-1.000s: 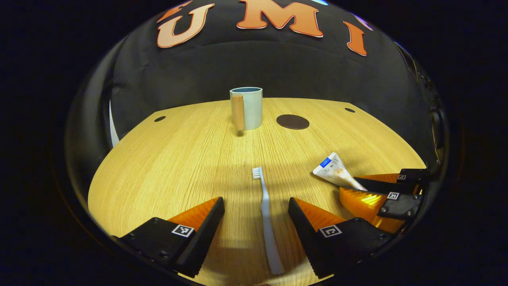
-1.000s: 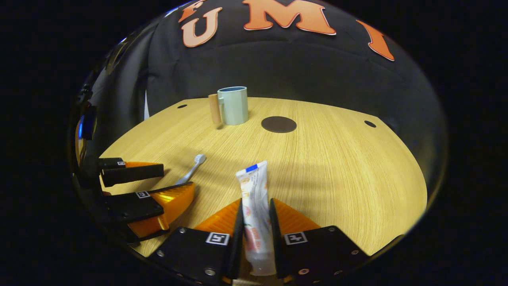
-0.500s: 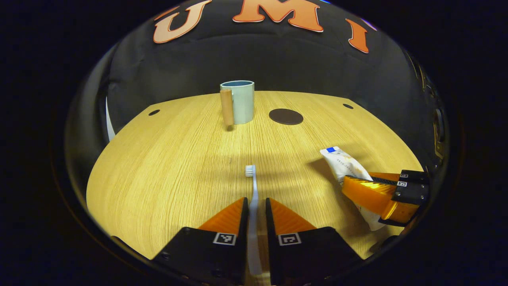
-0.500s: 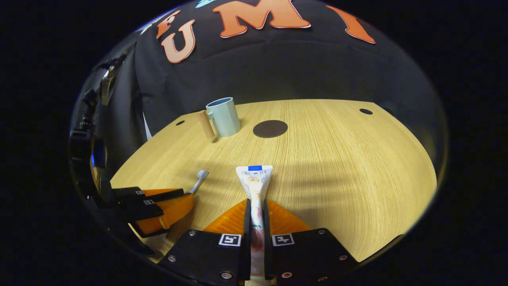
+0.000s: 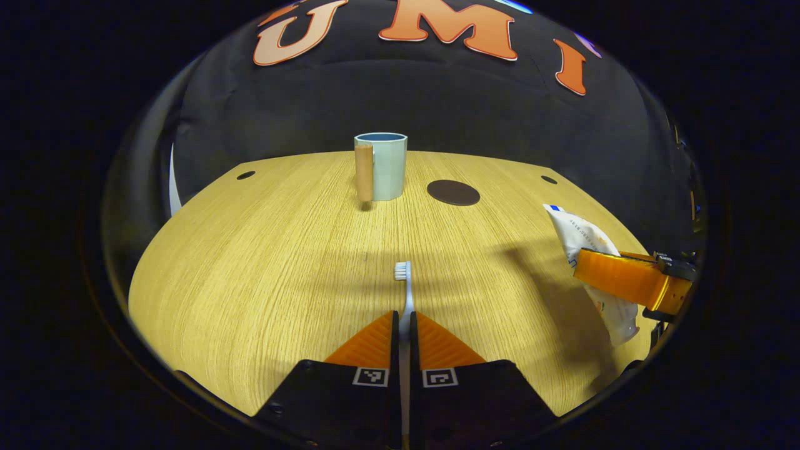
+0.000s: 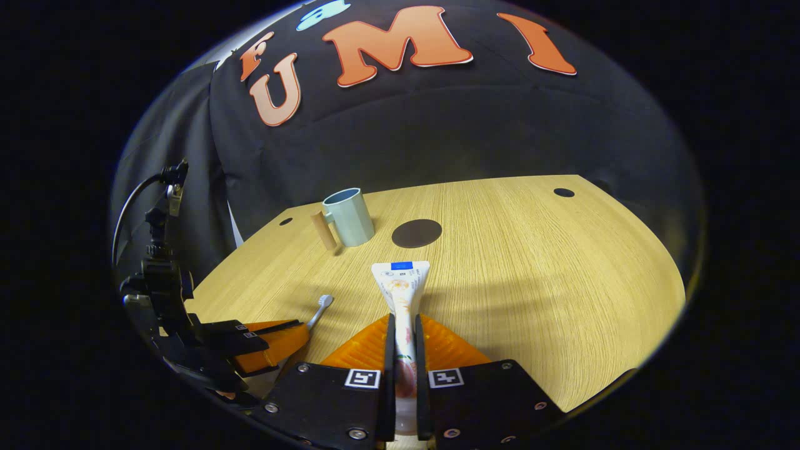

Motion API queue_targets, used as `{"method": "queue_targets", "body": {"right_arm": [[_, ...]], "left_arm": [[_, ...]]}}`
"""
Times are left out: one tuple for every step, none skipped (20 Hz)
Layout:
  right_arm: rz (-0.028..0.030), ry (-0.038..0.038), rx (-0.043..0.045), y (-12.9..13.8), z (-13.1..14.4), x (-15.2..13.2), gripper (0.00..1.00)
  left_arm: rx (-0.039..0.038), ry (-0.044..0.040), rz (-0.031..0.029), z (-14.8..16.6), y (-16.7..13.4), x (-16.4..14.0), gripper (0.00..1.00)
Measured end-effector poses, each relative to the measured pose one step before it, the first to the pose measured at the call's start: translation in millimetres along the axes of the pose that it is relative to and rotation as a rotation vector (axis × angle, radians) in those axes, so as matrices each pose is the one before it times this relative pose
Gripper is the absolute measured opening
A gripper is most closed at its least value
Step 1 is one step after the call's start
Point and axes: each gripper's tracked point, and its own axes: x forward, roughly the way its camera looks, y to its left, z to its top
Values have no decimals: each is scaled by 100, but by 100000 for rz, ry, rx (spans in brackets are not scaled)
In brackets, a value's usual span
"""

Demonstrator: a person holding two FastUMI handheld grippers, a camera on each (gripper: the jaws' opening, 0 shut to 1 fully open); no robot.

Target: Put the toothbrush and toothpaste on the desktop into the cup, then pick up the cup and place it on the coaster on the desktop.

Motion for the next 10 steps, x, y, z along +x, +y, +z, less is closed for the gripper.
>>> {"method": "queue_targets", "body": {"right_arm": [[293, -738, -133, 24, 244, -42, 14], [211, -772, -287, -60, 154, -59, 14], [-49, -316, -124, -62, 175, 29, 14], [175, -516, 19, 82, 110, 101, 14], [160, -591, 335, 8, 262, -10, 14], [220, -619, 309, -118, 282, -44, 14], [-89, -877, 305, -94, 442, -66, 14], [-14, -932, -58, -62, 349, 9, 14], [-71, -1198, -139, -152, 575, -43, 14], [13, -980, -159, -103, 495, -113, 14]], "left_arm": [[-244, -1884, -517, 261, 40, 118, 5], [363, -1917, 231, 448, 241, 6, 5], [791, -2674, 110, 690, 113, -30, 5], [660, -3231, 142, 740, 71, -149, 5], [671, -3626, -160, 1003, -22, -57, 5], [380, -3368, -174, 891, 80, -185, 5], [290, -3572, -167, 1116, 72, -69, 5], [281, -3132, -187, 1485, -201, -65, 5], [-106, -3275, -210, 1589, -241, 154, 5], [-180, -2494, -130, 707, 213, 101, 5]]}}
